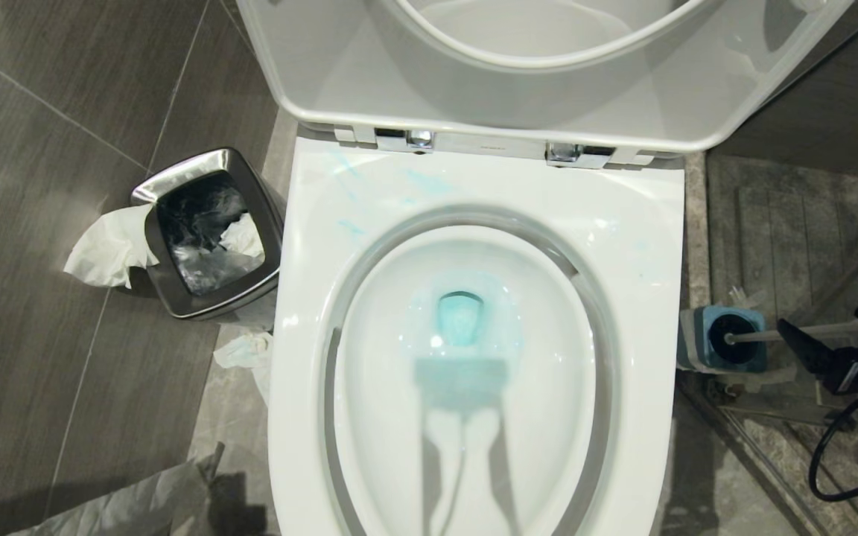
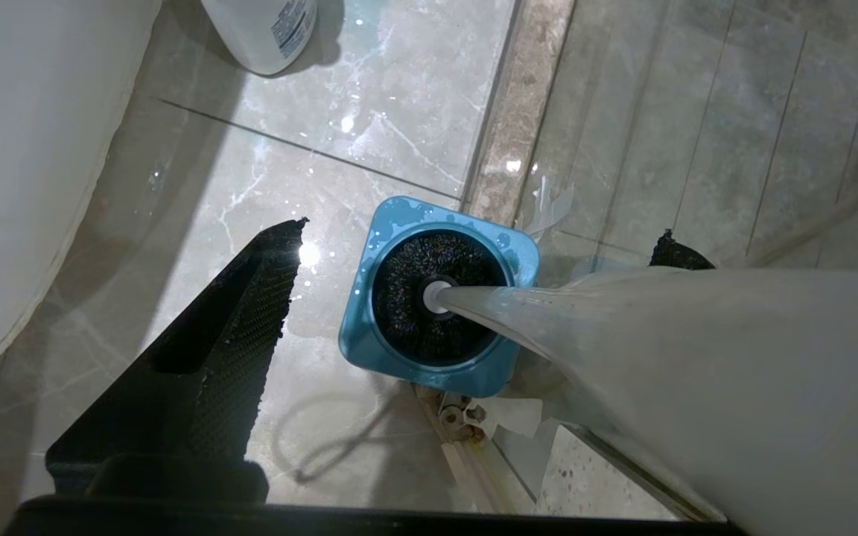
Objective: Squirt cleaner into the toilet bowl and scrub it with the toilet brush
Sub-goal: Scrub the toilet bowl
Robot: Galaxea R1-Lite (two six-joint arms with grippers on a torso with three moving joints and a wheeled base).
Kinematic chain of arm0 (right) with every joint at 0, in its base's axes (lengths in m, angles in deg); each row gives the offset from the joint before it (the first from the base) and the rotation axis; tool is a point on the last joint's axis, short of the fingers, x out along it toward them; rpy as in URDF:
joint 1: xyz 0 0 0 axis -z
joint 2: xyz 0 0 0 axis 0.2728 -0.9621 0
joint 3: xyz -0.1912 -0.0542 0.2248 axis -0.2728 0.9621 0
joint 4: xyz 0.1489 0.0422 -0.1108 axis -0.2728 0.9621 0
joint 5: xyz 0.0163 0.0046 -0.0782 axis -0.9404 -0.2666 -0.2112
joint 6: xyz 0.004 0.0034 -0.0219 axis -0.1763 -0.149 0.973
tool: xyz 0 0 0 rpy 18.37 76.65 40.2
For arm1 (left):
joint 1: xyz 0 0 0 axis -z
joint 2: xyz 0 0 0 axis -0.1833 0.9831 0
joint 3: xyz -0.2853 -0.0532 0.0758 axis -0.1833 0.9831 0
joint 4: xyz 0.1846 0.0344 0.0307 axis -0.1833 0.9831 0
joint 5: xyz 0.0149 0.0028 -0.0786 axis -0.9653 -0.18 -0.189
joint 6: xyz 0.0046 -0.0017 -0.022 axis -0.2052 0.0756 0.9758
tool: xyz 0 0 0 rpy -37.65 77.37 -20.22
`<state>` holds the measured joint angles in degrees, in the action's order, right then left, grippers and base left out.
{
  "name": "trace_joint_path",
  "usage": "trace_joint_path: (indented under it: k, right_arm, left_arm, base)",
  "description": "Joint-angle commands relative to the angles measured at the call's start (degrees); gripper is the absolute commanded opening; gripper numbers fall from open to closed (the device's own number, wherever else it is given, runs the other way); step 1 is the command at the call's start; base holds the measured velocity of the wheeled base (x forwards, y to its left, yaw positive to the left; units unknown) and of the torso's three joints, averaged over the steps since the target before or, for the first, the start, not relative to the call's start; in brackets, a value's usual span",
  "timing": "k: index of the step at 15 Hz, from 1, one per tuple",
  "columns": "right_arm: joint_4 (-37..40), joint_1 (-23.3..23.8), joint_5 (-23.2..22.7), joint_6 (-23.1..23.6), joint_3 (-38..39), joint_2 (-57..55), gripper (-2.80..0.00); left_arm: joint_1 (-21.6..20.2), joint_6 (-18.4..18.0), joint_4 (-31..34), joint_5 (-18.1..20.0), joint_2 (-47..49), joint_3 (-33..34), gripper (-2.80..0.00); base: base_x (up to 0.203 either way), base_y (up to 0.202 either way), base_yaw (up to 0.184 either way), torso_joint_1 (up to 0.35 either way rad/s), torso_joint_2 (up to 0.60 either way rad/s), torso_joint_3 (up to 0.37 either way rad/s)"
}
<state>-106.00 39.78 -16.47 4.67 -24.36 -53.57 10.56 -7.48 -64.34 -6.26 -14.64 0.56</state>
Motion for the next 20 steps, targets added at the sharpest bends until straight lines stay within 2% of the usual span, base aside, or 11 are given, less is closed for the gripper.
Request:
trace_joint_path:
  k: [1, 10, 11, 12, 20]
  right_arm:
    - [-0.49, 0.0, -0.22, -0.11, -0.59, -0.38, 0.0]
    - [-0.49, -0.22, -1.18, -0.5, -3.73, -0.65, 0.0]
    - [-0.49, -0.22, -1.18, -0.44, -4.01, -0.65, -2.12]
    - [-0.49, -0.22, -1.1, -0.41, -3.73, -0.56, -2.8]
    - [-0.49, -0.58, -0.74, 0.29, -4.03, -1.0, -2.8]
  left_arm:
    - [0.0, 0.0, 0.02, 0.01, 0.0, 0.09, -2.8]
    - [0.0, 0.0, 0.02, 0.01, 0.0, 0.09, -2.8]
    - [0.0, 0.0, 0.02, 0.01, 0.0, 0.09, -2.8]
    - [0.08, 0.0, 0.02, 0.01, 0.0, 0.09, -2.8]
    - [0.0, 0.0, 0.02, 0.01, 0.0, 0.09, -2.8]
  base:
    - [0.0, 0.0, 0.0, 0.0, 0.0, 0.0]
    - [0.0, 0.0, 0.0, 0.0, 0.0, 0.0]
    - [0.0, 0.0, 0.0, 0.0, 0.0, 0.0]
    - [0.0, 0.0, 0.0, 0.0, 0.0, 0.0]
    - [0.0, 0.0, 0.0, 0.0, 0.0, 0.0]
